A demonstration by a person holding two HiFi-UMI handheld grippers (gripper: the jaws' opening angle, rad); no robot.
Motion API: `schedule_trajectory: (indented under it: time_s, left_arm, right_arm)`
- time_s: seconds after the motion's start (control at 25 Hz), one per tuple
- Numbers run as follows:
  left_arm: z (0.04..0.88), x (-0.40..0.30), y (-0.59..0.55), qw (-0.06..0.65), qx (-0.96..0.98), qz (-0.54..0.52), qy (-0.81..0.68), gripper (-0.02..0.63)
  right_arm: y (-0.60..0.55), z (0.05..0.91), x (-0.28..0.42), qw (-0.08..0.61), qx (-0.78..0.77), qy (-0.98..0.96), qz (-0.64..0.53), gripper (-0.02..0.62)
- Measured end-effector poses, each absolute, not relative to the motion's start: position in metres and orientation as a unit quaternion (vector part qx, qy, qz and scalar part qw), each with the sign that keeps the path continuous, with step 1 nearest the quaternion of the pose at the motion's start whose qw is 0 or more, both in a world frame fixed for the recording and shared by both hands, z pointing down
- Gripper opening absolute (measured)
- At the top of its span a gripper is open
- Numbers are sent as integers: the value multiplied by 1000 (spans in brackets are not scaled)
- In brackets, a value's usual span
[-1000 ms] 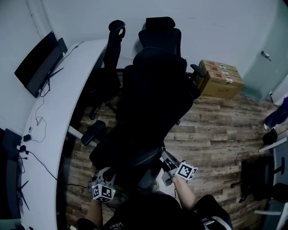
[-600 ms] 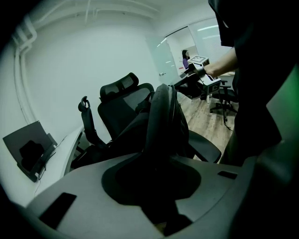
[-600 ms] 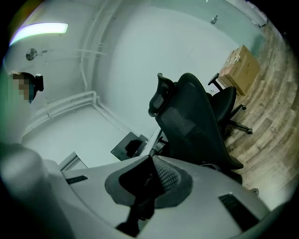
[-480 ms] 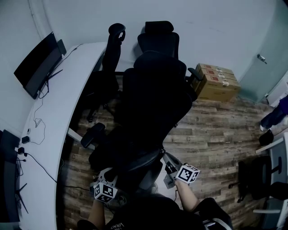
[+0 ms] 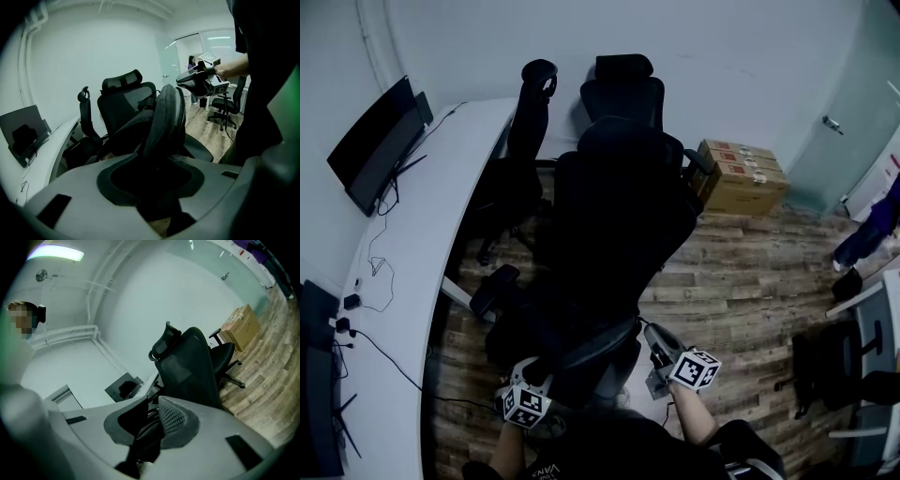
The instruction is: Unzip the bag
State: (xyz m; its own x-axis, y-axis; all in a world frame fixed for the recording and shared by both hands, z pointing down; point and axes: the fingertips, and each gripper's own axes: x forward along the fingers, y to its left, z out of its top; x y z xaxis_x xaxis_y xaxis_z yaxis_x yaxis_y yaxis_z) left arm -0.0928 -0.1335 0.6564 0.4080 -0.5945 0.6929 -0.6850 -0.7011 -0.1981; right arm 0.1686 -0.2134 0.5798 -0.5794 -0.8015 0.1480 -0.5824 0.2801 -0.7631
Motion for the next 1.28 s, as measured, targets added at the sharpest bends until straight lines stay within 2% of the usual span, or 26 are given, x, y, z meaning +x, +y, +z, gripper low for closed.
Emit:
schedule_trajectory:
  time_s: [0.28, 0.44, 0.68, 1.28]
  left_arm:
    - [651, -100, -123, 72, 844, 374, -378, 205]
    - [645, -104, -113, 76, 850, 360, -377, 219]
    - [612, -105, -107, 74, 872, 296, -384, 247]
    - [542, -134, -79, 16, 905, 204, -374, 272]
  right_arm:
    - [-201, 562, 158, 127, -463, 791, -380, 58]
    - [-191, 552, 148, 121, -470, 795, -363, 114]
    - [-175, 536, 132, 124, -477, 803, -335, 143]
    - [-106, 511, 74, 124, -490, 816, -279, 169]
